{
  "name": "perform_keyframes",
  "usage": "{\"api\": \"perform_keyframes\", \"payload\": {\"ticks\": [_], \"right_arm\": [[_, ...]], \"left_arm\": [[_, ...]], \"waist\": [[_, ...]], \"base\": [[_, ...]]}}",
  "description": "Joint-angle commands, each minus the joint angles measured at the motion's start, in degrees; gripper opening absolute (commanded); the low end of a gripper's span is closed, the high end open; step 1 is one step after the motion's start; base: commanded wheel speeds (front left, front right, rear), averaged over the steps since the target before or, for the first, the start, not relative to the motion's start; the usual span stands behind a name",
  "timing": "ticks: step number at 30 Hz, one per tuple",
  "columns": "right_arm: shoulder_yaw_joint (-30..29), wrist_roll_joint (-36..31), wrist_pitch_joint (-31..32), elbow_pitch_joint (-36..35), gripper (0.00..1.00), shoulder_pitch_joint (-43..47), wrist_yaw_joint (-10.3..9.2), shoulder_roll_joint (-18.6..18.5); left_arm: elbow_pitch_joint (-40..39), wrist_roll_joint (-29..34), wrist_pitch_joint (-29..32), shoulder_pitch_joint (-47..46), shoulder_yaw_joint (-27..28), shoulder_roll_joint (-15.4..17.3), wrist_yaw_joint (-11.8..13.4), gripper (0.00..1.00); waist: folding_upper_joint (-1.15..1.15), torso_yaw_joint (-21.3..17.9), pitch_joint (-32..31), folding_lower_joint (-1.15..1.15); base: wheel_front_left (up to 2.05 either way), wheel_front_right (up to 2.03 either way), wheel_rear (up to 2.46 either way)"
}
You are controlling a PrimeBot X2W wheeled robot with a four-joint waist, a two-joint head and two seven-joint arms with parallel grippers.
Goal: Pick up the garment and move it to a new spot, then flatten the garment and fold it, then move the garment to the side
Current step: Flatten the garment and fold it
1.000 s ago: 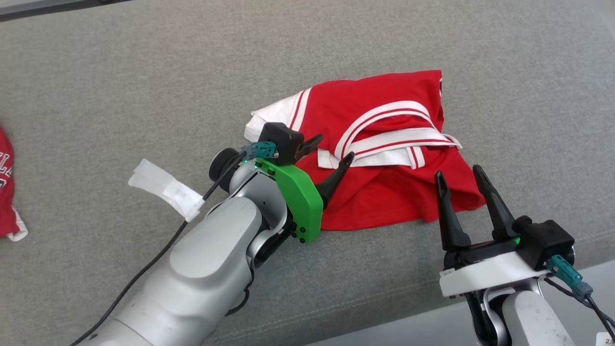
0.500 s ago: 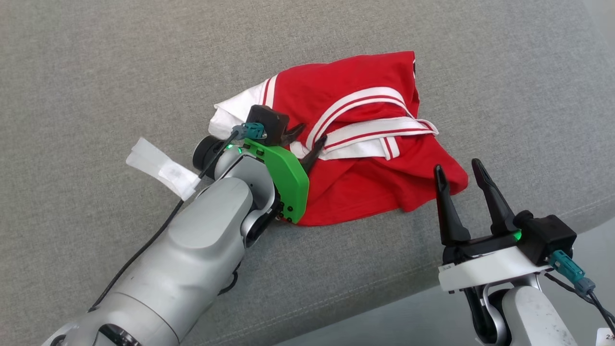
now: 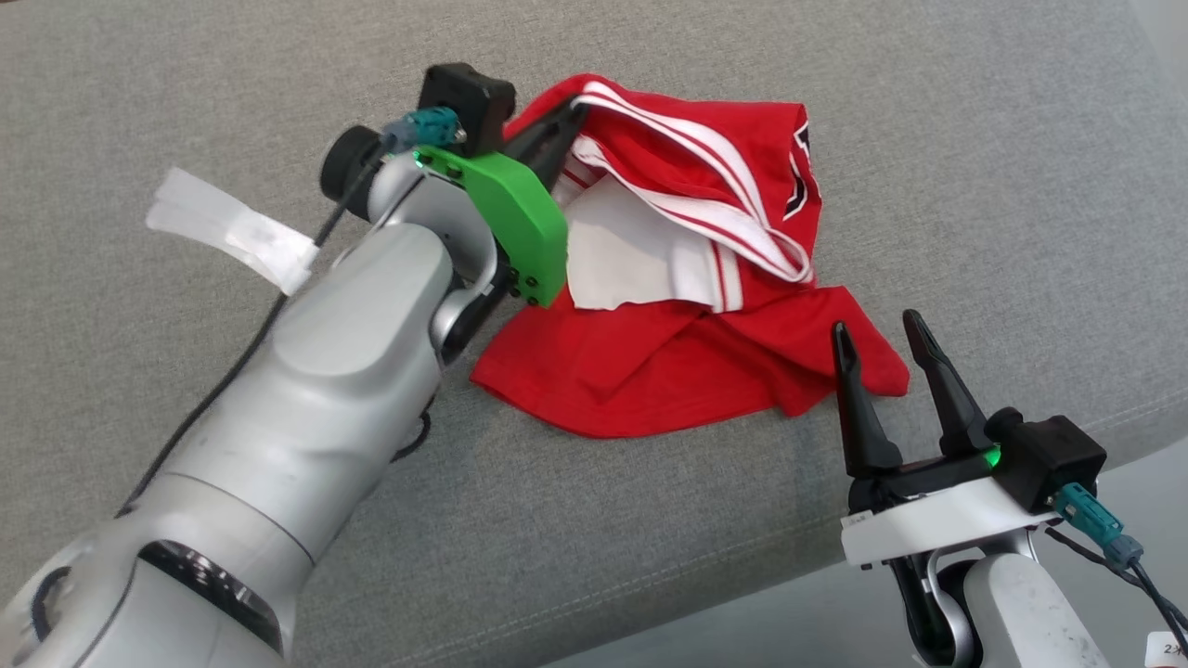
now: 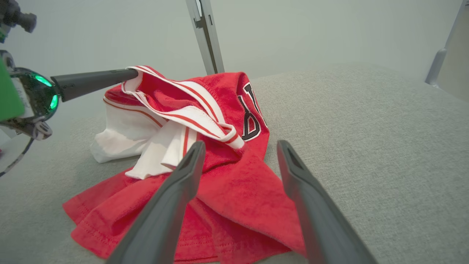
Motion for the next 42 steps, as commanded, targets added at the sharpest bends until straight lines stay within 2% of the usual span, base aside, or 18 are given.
{"api": "perform_keyframes", "payload": {"ticks": [1,9,19,25,26,27,28,34,37,42], "right_arm": [[0.2,0.5,-0.3,0.2,1.00,-0.6,-0.02,-0.1],[0.9,1.2,-0.3,0.7,1.00,-0.9,-0.02,-0.1],[0.8,1.3,-0.3,0.9,1.00,-1.0,-0.02,-0.1],[0.4,0.9,-0.3,1.1,1.00,-1.4,-0.02,-0.1],[0.5,1.0,-0.3,1.2,1.00,-1.6,-0.02,-0.1],[0.5,1.0,-0.3,1.3,1.00,-1.9,-0.02,-0.1],[0.5,0.9,-0.3,1.3,1.00,-2.1,-0.02,-0.1],[0.3,0.5,-0.3,1.8,1.00,-2.8,-0.02,-0.1],[0.2,-0.4,-0.3,1.9,1.00,-2.8,-0.02,-0.1],[0.6,-2.1,-0.3,2.0,1.00,-3.0,-0.02,-0.1]], "left_arm": [[0.9,-0.7,-0.2,-1.6,0.7,1.2,0.2,0.00],[8.0,-3.3,-0.9,-6.3,5.0,6.3,0.2,0.00],[16.7,-7.4,-1.6,-8.2,9.5,13.5,0.0,0.00],[18.5,-9.1,-0.7,-6.8,10.3,14.8,-0.1,0.00],[18.3,-9.4,-1.3,-6.6,10.5,14.8,-0.1,0.20],[18.1,-9.3,-1.9,-6.5,10.5,14.8,-0.1,0.97],[17.8,-9.6,-2.7,-6.3,10.6,14.6,-0.1,1.00],[15.6,-8.2,-7.7,-5.2,10.3,13.7,-0.1,1.00],[10.5,-5.7,-8.6,-4.0,12.6,14.4,2.3,1.00],[-6.0,1.4,-8.5,5.7,21.9,17.0,8.4,1.00]], "waist": [[0.00,-0.3,-0.1,-0.01],[0.00,-1.7,0.1,-0.01],[0.00,-1.7,1.0,-0.01],[0.00,-0.6,1.7,-0.01],[0.00,-0.3,1.9,-0.01],[0.00,0.0,2.0,-0.01],[0.00,0.2,2.1,-0.01],[0.00,2.0,1.5,-0.01],[0.00,3.5,0.4,-0.01],[0.00,5.7,-0.8,-0.01]], "base": [[0.00,0.00,0.00],[0.00,0.00,0.00],[0.00,0.00,0.00],[0.00,0.00,0.00],[0.00,0.00,0.00],[0.00,0.00,0.00],[0.00,0.00,0.00],[0.00,0.00,0.00],[0.00,0.00,0.00],[0.00,0.00,0.00]]}}
